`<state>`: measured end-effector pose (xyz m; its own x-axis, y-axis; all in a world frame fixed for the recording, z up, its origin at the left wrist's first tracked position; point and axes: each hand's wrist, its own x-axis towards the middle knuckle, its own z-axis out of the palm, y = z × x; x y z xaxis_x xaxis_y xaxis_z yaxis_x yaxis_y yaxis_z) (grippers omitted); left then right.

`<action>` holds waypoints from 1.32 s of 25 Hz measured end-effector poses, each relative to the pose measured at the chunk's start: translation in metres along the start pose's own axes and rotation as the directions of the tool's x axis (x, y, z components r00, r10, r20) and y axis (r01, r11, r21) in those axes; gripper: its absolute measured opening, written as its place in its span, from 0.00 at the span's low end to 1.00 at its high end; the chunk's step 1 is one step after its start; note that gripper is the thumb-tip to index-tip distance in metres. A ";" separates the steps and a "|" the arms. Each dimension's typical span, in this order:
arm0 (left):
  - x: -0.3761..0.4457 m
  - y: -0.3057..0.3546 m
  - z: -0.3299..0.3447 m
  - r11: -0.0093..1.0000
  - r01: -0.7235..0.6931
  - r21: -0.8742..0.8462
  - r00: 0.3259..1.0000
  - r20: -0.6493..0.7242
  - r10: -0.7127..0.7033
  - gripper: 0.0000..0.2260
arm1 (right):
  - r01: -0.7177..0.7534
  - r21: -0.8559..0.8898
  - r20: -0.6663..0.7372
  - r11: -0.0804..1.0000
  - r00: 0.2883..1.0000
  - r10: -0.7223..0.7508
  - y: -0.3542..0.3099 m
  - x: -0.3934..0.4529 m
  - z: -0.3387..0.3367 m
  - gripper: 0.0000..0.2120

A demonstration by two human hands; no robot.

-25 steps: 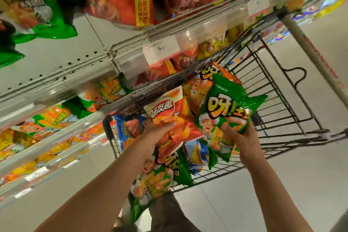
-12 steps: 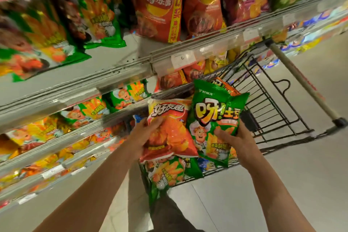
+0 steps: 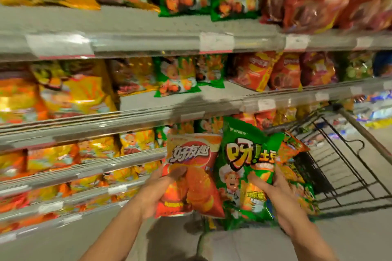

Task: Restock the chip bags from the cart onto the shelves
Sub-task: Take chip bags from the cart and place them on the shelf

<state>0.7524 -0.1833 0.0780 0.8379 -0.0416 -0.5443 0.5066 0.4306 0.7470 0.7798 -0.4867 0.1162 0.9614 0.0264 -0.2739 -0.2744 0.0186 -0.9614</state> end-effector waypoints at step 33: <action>-0.019 0.075 0.010 0.854 -0.466 0.232 0.706 -0.484 0.517 0.25 | 0.215 -0.083 0.309 0.973 0.934 -0.180 -0.155 0.326 0.067 0.19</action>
<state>0.7764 -0.1589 0.1478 0.7551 0.6295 -0.1834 0.0894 0.1782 0.9799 1.1342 -0.4136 0.1775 0.9410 0.3301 -0.0748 -0.0586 -0.0589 -0.9965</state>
